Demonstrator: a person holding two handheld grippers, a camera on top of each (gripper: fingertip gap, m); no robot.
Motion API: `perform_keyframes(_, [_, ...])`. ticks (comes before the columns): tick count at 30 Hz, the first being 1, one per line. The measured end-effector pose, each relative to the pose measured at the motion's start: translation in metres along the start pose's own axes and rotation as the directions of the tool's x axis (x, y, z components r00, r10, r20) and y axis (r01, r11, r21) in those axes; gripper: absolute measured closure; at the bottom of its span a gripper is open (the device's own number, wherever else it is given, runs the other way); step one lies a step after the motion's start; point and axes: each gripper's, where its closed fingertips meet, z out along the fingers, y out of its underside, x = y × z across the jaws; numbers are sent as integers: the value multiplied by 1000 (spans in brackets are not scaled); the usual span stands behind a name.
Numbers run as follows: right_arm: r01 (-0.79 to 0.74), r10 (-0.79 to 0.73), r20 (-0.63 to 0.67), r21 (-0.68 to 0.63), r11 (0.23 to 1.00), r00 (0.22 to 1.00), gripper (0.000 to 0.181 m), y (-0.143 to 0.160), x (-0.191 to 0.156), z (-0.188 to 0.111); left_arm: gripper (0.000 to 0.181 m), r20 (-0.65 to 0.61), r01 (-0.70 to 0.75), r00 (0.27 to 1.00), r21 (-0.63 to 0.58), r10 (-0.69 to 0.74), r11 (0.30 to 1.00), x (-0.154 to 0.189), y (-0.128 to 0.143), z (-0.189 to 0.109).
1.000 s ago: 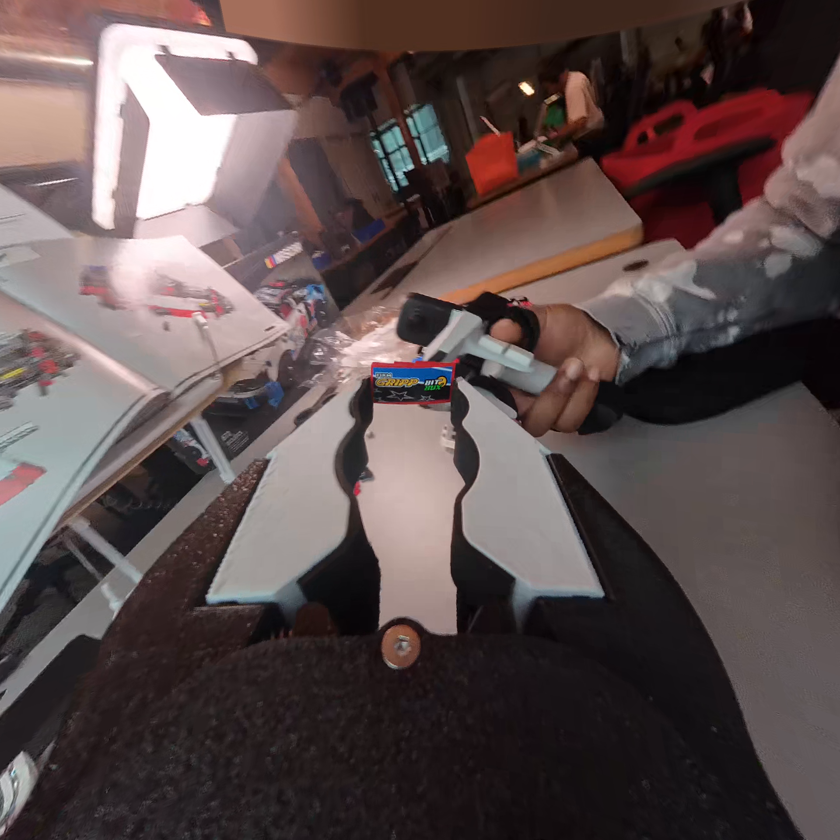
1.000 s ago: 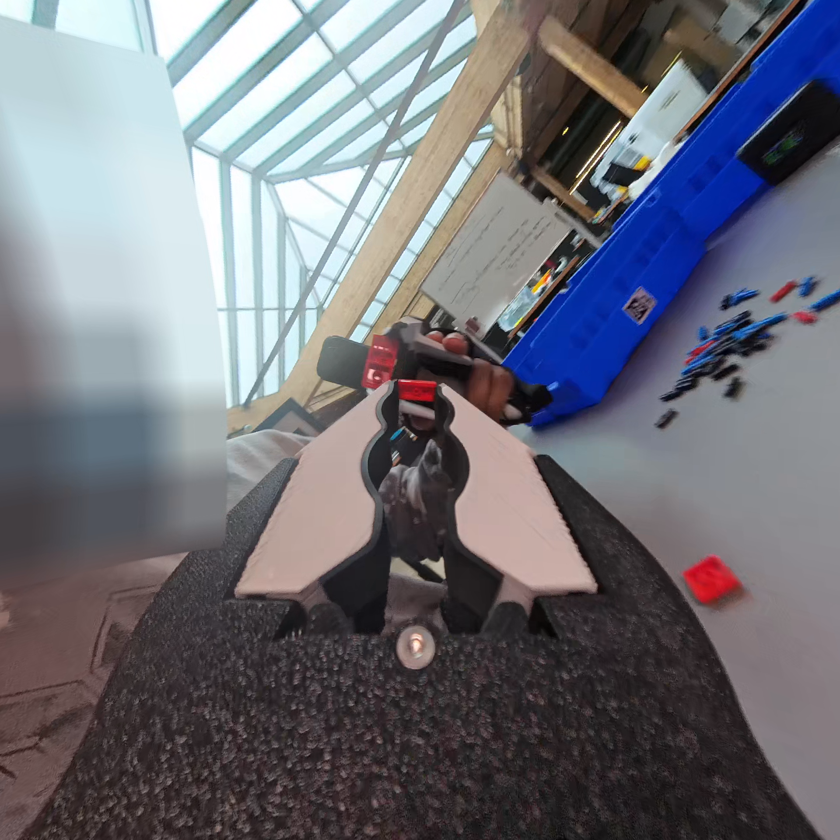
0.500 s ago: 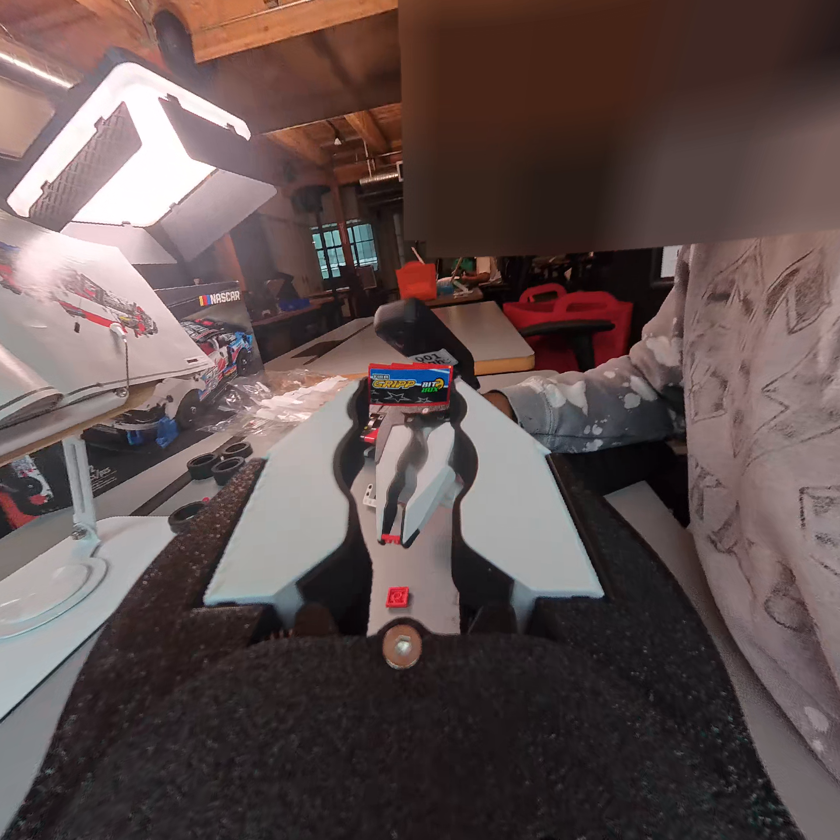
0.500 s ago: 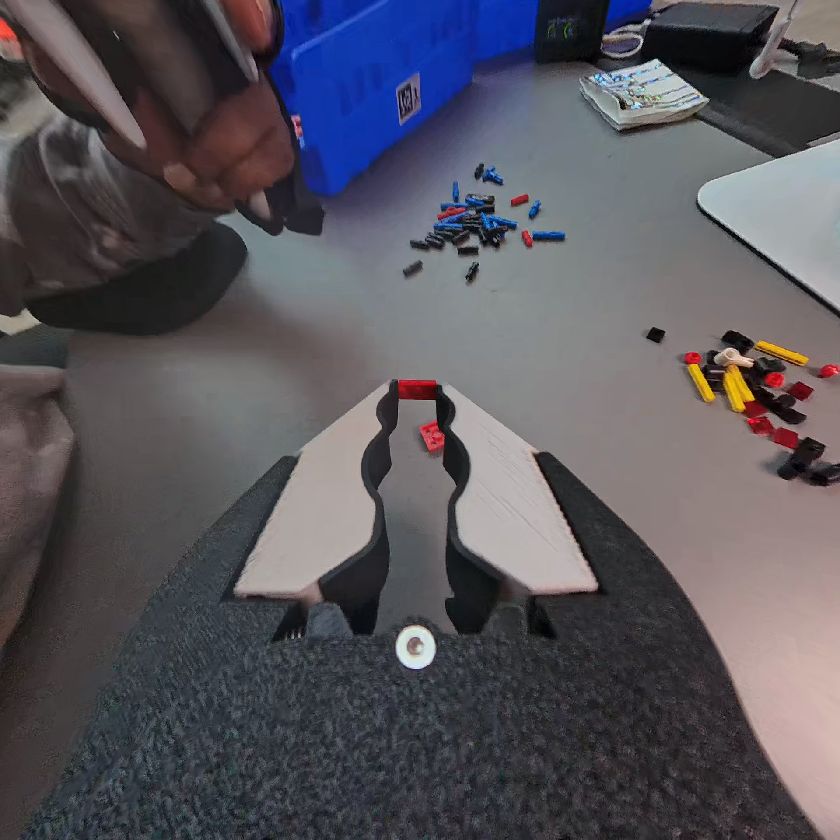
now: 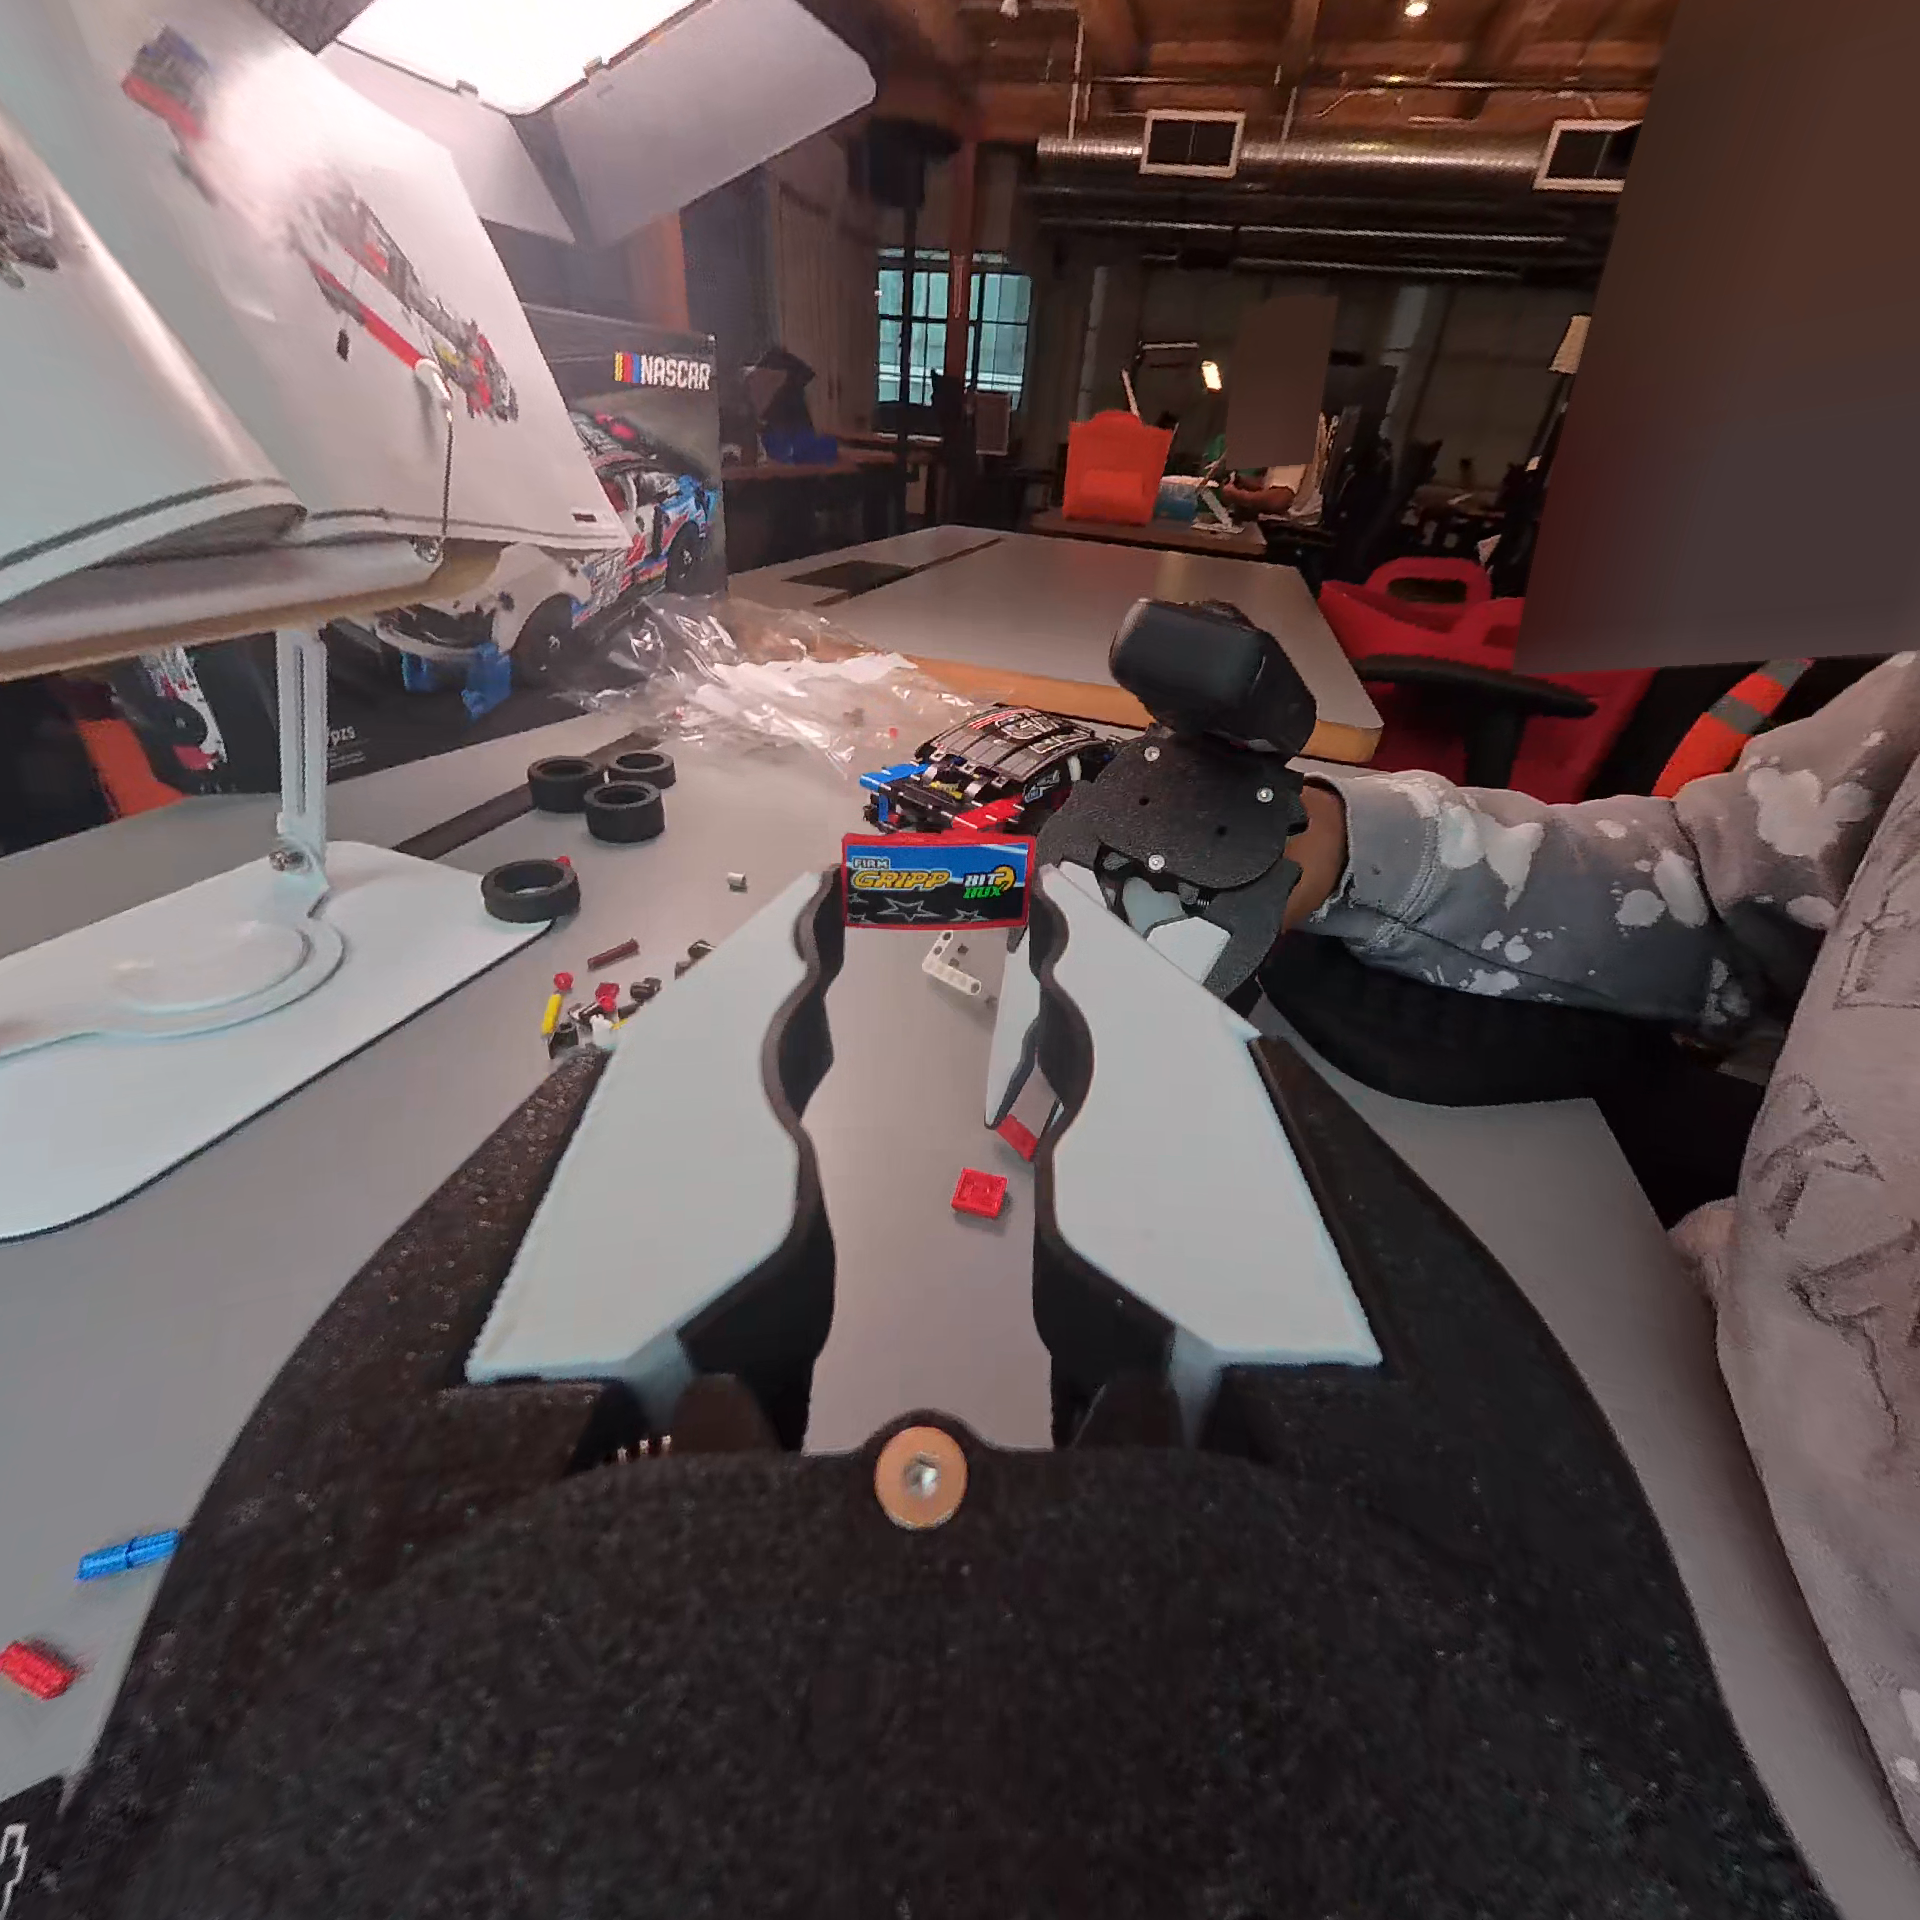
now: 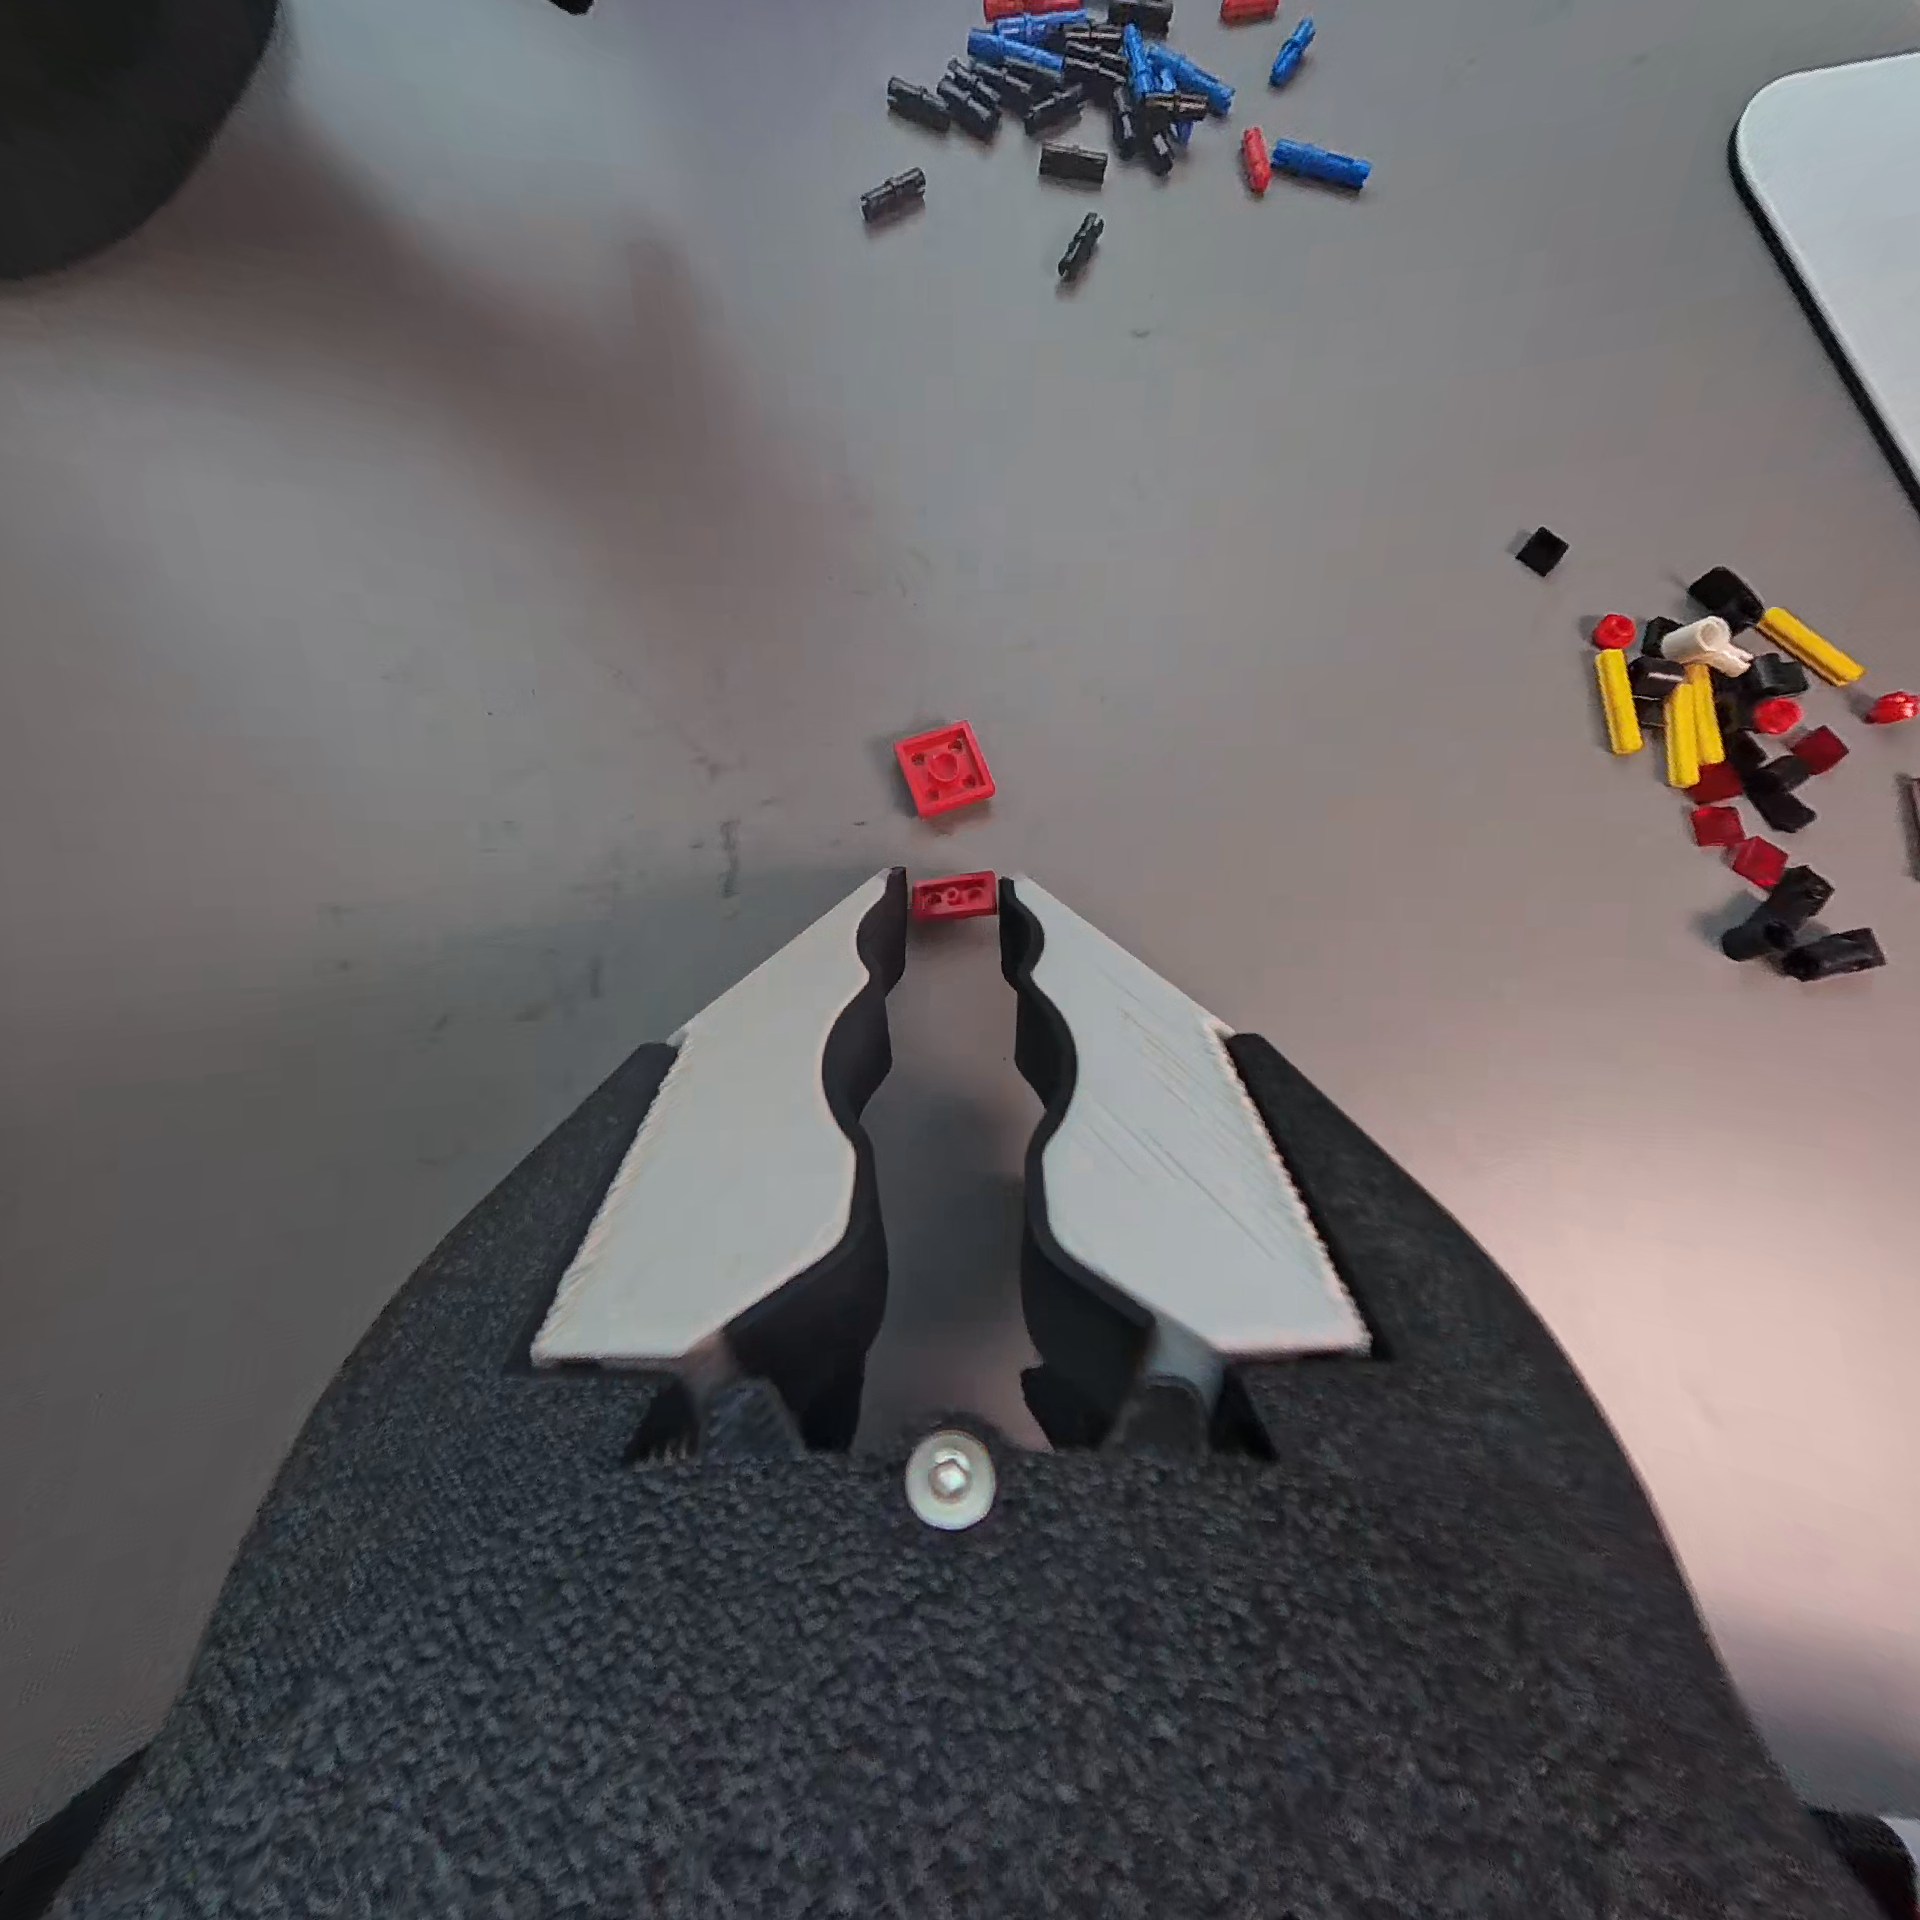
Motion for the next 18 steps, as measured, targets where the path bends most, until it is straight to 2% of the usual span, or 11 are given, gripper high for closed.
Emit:
perform_keyframes(1, [-8,8,3,7,1000,1000,163,-1,0,-1,148,-1,1,1000,-18,-1,1000,0,4,1])
perform_keyframes(5, [-41,42,-14,64,997,999,158,-9,7,-7,147,11,-3,1000,-58,3,998,-3,11,3])
perform_keyframes(11, [-115,130,-31,293,949,991,143,-46,20,-30,147,60,-25,998,-92,31,995,-11,11,-1])
perform_keyframes(14, [-145,156,3,392,908,988,132,-61,18,-39,147,119,-84,988,-139,100,987,-18,11,-4])
perform_keyframes(16, [-140,153,4,432,891,988,133,-67,18,-43,147,171,-134,971,-199,169,971,-24,13,-7])
perform_keyframes(17, [-129,143,2,448,885,990,142,-69,18,-45,147,193,-159,959,-231,206,960,-27,13,-10])
perform_keyframes(18, [-116,127,7,461,880,992,159,-71,16,-47,147,220,-182,944,-274,246,944,-31,14,-13])
